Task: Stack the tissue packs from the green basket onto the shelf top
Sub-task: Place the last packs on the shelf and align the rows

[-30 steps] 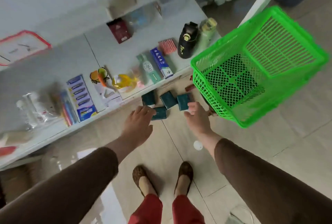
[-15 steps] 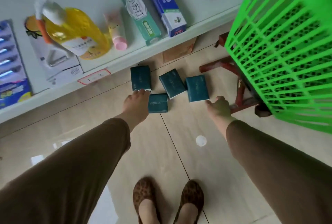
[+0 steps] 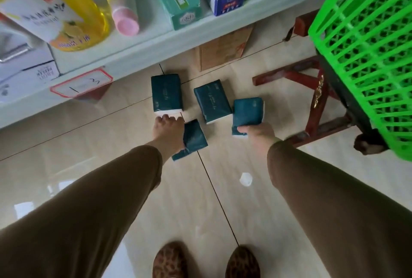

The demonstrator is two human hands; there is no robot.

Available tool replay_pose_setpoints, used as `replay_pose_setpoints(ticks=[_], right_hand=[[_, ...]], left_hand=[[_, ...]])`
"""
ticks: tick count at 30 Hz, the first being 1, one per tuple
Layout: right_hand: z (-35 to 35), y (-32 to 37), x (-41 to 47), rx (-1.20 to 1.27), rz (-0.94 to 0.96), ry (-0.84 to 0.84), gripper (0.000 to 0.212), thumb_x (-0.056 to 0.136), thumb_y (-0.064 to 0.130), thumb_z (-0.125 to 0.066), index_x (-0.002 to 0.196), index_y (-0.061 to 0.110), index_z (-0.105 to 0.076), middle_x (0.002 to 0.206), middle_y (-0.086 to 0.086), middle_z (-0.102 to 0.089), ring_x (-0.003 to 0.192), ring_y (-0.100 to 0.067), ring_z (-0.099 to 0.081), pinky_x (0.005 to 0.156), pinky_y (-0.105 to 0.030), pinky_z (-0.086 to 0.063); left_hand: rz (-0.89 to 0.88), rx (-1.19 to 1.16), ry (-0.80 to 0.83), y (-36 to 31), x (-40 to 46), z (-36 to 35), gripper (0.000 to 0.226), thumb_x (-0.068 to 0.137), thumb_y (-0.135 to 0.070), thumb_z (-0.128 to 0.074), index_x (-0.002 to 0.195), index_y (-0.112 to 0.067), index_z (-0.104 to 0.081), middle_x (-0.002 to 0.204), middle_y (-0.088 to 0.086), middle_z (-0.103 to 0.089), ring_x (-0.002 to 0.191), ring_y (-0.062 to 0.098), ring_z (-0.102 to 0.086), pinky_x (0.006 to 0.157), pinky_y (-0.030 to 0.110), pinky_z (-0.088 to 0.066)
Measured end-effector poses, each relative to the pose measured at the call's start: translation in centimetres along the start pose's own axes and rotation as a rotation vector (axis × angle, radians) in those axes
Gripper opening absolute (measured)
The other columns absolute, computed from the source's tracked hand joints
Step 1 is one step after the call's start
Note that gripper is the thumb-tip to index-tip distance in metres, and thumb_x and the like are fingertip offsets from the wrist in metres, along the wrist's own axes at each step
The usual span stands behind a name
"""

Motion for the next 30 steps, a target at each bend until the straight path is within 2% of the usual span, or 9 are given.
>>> replay_pose_setpoints(ticks=[2, 5, 8, 12, 16, 18, 21, 26, 30], right_hand=[[1.1, -1.0, -2.8, 0.042, -0.038, -0.024, 0.064, 0.068, 0.031, -0.088, 0.123, 0.008, -0.063, 0.122, -0.007, -0.069, 0.102, -0.023, -0.064, 0.09, -0.03, -0.051], [4.3, -0.5, -10.0, -0.043, -0.008, -0.107, 0.068, 0.069, 0.044, -0.084, 0.125, 0.013, -0.061, 0.121, -0.008, -0.066, 0.109, -0.029, -0.062, 0.091, -0.038, -0.054], [7.0, 1.8, -19.1, 0.124, 0.076, -0.053, 0.049, 0.075, 0.023, -0.08, 0.115, 0.016, -0.055, 0.111, -0.002, -0.065, 0.1, -0.022, -0.064, 0.063, -0.017, -0.046], [12.6, 9.1, -33.1, 0.125, 0.284, -0.036, 0.036, 0.075, 0.012, -0.077, 0.098, 0.017, -0.05, 0.091, 0.001, -0.064, 0.083, -0.017, -0.065, 0.052, -0.005, -0.04], [19.3, 20.0, -46.4, 0.12, 0.52, -0.024, 0.046, 0.075, 0.021, -0.081, 0.106, 0.018, -0.047, 0.094, 0.01, -0.063, 0.081, 0.0, -0.063, 0.059, -0.008, -0.043], [22.8, 25.9, -52.8, 0.115, 0.651, -0.03, 0.046, 0.075, 0.022, -0.082, 0.107, 0.021, -0.048, 0.094, 0.016, -0.062, 0.082, 0.008, -0.062, 0.062, -0.005, -0.041], [27.6, 33.6, -61.0, 0.148, 0.797, -0.037, 0.044, 0.076, 0.031, -0.081, 0.108, 0.027, -0.051, 0.101, 0.01, -0.065, 0.088, -0.003, -0.066, 0.07, -0.013, -0.048], [32.8, 43.5, -70.1, 0.23, 1.032, -0.006, 0.048, 0.081, 0.026, -0.082, 0.12, 0.028, -0.054, 0.122, -0.006, -0.06, 0.112, -0.023, -0.064, 0.084, -0.035, -0.058], [32.8, 50.6, -72.3, 0.233, 1.103, 0.055, 0.051, 0.081, 0.016, -0.081, 0.12, 0.035, -0.055, 0.117, 0.003, -0.064, 0.097, 0.001, -0.067, 0.073, -0.013, -0.054]], left_hand=[[0.019, -0.005, 0.02, -0.3, -2.6, 1.3, 0.048, 0.083, -0.046, -0.07, 0.122, -0.021, -0.057, 0.112, 0.004, -0.058, 0.106, 0.024, -0.048, 0.095, 0.038, -0.04], [0.055, -0.116, -0.028, -0.5, -8.8, 5.5, 0.046, 0.08, -0.051, -0.071, 0.117, -0.026, -0.06, 0.105, 0.001, -0.056, 0.1, 0.022, -0.046, 0.09, 0.037, -0.039], [0.067, -0.237, -0.07, 0.2, -15.8, 11.9, 0.048, 0.077, -0.053, -0.074, 0.115, -0.031, -0.057, 0.101, -0.003, -0.056, 0.094, 0.018, -0.047, 0.088, 0.037, -0.039], [0.069, -0.345, -0.122, 3.1, -25.0, 23.9, 0.049, 0.075, -0.054, -0.073, 0.112, -0.03, -0.054, 0.104, -0.003, -0.058, 0.099, 0.022, -0.05, 0.086, 0.038, -0.037], [0.066, -0.541, -0.256, 6.8, -33.5, 38.8, 0.06, 0.068, -0.046, -0.08, 0.115, -0.027, -0.049, 0.108, -0.001, -0.059, 0.105, 0.027, -0.052, 0.084, 0.04, -0.039], [0.026, -0.597, -0.377, 8.5, -37.8, 46.6, 0.058, 0.066, -0.042, -0.083, 0.111, -0.026, -0.049, 0.101, -0.001, -0.06, 0.099, 0.028, -0.054, 0.077, 0.039, -0.04], [-0.042, -0.63, -0.554, 10.4, -43.9, 56.9, 0.052, 0.066, -0.039, -0.084, 0.103, -0.023, -0.053, 0.088, -0.007, -0.052, 0.088, 0.026, -0.054, 0.068, 0.036, -0.04], [-0.125, -0.612, -0.775, 14.2, -51.0, 68.6, 0.051, 0.07, -0.044, -0.078, 0.109, -0.026, -0.052, 0.098, -0.011, -0.056, 0.093, 0.015, -0.048, 0.076, 0.031, -0.037], [-0.042, -0.442, -0.891, 19.0, -51.3, 75.3, 0.053, 0.071, -0.045, -0.078, 0.115, -0.022, -0.058, 0.105, -0.005, -0.066, 0.101, 0.022, -0.046, 0.078, 0.035, -0.031]])
Point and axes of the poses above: each hand's wrist, its own x-axis towards the middle knuckle, its own z-axis out of the back of the hand, y = z × x, the point moved 10 cm from there along x, towards the middle knuckle
